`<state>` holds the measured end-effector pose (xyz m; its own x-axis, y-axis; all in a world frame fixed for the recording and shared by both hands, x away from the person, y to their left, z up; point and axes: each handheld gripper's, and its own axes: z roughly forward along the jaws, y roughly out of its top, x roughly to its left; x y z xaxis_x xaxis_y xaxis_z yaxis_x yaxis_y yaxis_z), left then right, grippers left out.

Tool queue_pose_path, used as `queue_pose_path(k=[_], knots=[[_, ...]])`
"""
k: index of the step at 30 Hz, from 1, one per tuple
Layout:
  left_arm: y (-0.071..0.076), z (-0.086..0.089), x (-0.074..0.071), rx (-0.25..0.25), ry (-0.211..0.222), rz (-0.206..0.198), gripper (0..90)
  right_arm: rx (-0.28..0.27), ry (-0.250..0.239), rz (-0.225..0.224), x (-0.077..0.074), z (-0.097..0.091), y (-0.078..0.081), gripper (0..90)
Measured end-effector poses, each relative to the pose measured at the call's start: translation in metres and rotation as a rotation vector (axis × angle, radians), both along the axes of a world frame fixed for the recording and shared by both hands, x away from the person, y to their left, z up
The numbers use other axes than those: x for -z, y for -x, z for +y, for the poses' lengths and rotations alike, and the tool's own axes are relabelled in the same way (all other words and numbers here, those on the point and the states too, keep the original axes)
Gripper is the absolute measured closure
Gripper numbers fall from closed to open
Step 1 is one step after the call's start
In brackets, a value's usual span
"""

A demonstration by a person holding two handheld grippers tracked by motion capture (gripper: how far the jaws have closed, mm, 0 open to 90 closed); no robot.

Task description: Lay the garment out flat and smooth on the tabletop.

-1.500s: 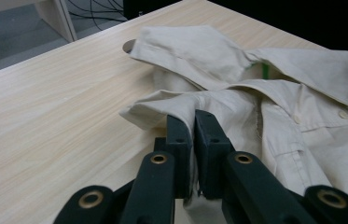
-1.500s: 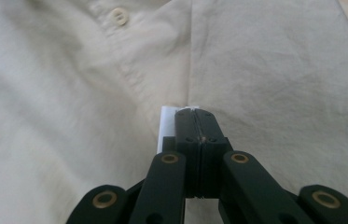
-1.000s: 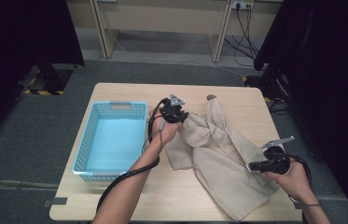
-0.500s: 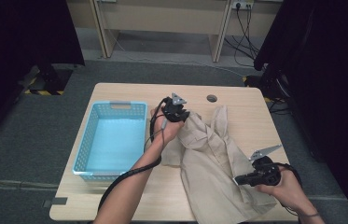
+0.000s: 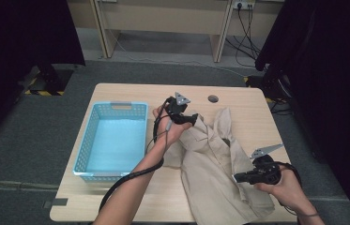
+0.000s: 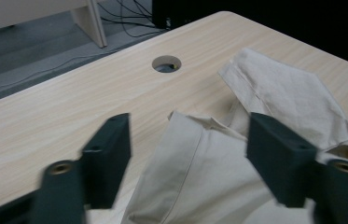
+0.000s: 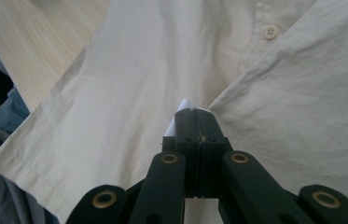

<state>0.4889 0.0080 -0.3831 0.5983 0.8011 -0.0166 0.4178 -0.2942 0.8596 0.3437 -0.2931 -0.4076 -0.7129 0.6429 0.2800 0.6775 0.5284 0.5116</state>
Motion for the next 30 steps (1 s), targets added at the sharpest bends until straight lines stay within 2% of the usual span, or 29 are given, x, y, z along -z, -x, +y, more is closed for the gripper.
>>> queue_pose_path(k=[2, 4, 7, 8, 10, 13, 14, 15, 16, 19, 21, 22, 24, 25, 26, 27, 30], knots=[[0.003, 0.000, -0.006, -0.025, -0.009, -0.018, 18.2, 0.026, -0.016, -0.011, -0.002, -0.003, -0.001, 89.8], [0.010, -0.001, -0.013, -0.018, -0.013, -0.040, 16.8, 0.051, -0.032, -0.028, -0.005, -0.006, -0.002, 89.8], [0.025, -0.005, -0.019, 0.041, -0.021, -0.048, 18.8, 0.099, -0.057, -0.064, -0.012, -0.014, -0.005, 89.9], [0.031, -0.006, -0.020, 0.068, -0.036, -0.055, 19.2, 0.111, -0.065, -0.073, -0.014, -0.016, -0.006, 89.8], [0.044, -0.009, -0.017, 0.116, -0.036, -0.030, 20.4, 0.156, -0.089, -0.101, -0.020, -0.023, -0.008, 89.9], [0.057, -0.010, -0.010, 0.179, -0.057, 0.006, 21.7, 0.238, -0.117, -0.167, -0.029, -0.038, -0.012, 89.9], [0.064, -0.010, -0.004, 0.205, -0.072, 0.025, 21.9, 0.303, -0.112, -0.199, -0.033, -0.049, -0.013, 89.9], [0.068, -0.009, 0.000, 0.218, -0.082, 0.035, 21.9, 0.331, -0.111, -0.202, -0.034, -0.053, -0.013, 89.9], [0.073, -0.009, 0.006, 0.230, -0.092, 0.050, 22.0, 0.360, -0.104, -0.205, -0.035, -0.060, -0.013, 89.9], [0.083, -0.007, 0.017, 0.262, -0.112, 0.070, 22.6, 0.438, -0.025, -0.203, -0.033, -0.077, -0.013, 89.7], [0.089, -0.006, 0.025, 0.274, -0.128, 0.085, 22.8, 0.461, 0.055, -0.172, -0.029, -0.086, -0.013, 89.2], [0.091, -0.006, 0.029, 0.276, -0.141, 0.090, 22.7, 0.478, 0.085, -0.170, -0.027, -0.089, -0.012, 88.3], [0.094, -0.004, 0.037, 0.271, -0.162, 0.102, 23.2, 0.484, 0.183, -0.160, -0.024, -0.094, -0.013, 78.9], [0.094, -0.003, 0.040, 0.265, -0.163, 0.108, 23.6, 0.493, 0.208, -0.167, -0.024, -0.095, -0.014, 74.6], [0.095, -0.002, 0.043, 0.260, -0.164, 0.112, 24.2, 0.512, 0.213, -0.196, -0.026, -0.095, -0.015, 70.6], [0.096, -0.002, 0.045, 0.259, -0.164, 0.117, 24.5, 0.508, 0.228, -0.223, -0.028, -0.094, -0.016, 68.1], [0.099, -0.002, 0.051, 0.254, -0.162, 0.126, 25.6, 0.486, 0.215, -0.288, -0.037, -0.088, -0.023, 61.6]])
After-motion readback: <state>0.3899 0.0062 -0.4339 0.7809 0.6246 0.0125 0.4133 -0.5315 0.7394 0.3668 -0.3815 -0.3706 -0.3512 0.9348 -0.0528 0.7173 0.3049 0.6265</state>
